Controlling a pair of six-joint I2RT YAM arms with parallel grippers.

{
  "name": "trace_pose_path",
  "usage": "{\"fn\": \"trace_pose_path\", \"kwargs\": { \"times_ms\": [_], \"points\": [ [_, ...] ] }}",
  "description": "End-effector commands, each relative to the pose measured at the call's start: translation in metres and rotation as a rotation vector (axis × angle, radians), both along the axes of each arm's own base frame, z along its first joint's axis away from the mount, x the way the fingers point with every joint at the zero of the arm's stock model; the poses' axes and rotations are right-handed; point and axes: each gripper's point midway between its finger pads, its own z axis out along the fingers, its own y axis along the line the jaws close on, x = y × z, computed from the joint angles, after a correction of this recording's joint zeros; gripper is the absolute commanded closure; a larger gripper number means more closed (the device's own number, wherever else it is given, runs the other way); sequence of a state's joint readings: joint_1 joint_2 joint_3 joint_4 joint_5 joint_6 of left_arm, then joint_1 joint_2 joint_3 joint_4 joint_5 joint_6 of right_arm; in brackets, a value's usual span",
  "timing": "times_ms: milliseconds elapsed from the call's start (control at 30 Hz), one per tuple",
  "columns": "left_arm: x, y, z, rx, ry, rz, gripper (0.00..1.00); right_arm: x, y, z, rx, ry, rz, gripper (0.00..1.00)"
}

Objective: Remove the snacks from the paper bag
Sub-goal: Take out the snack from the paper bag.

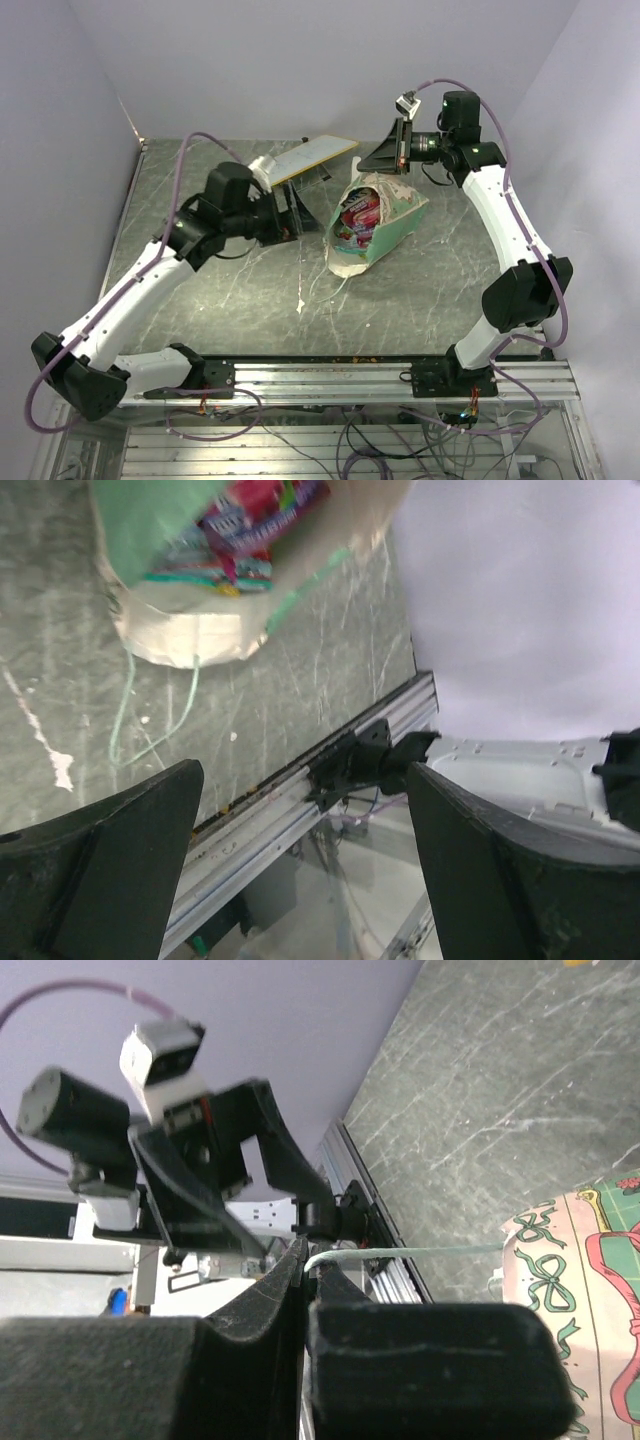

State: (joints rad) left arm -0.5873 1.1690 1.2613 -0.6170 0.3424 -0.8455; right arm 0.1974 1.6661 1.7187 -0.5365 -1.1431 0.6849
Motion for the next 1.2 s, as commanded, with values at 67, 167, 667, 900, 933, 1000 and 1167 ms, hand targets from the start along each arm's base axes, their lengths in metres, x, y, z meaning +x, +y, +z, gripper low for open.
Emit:
{"fn": "trace_pose_path", "kwargs": {
  "times_ms": [67,167,667,900,933,1000,1167],
  "points": [
    [0.002,-0.047,0.000,-0.018,-0.158,0.032,0.14,0.015,-0.014,0.038,0.057,-0.065,-0.082,1.00],
    [0.006,-0.069,-0.003,-0.086,-0.171,0.099,0.21,0.021,-0.021,0.044,0.073,-0.069,-0.117,1.00],
    [0.057,-0.141,-0.093,-0.167,0.138,0.498,0.36,0.023,-0.024,0.035,0.080,-0.053,-0.171,1.00],
    [0.084,-0.155,-0.104,-0.162,0.121,0.598,0.30,0.019,-0.026,0.039,0.092,-0.067,-0.183,1.00],
    [0.086,-0.156,-0.107,-0.161,0.127,0.605,0.29,0.019,-0.026,0.039,0.093,-0.066,-0.181,1.00],
    [0.087,-0.158,-0.118,-0.152,0.151,0.623,0.28,0.018,-0.025,0.040,0.098,-0.065,-0.178,1.00],
    [0.095,-0.161,-0.134,-0.172,0.186,0.639,0.29,0.017,-0.025,0.043,0.109,-0.067,-0.174,1.00]
  ]
}}
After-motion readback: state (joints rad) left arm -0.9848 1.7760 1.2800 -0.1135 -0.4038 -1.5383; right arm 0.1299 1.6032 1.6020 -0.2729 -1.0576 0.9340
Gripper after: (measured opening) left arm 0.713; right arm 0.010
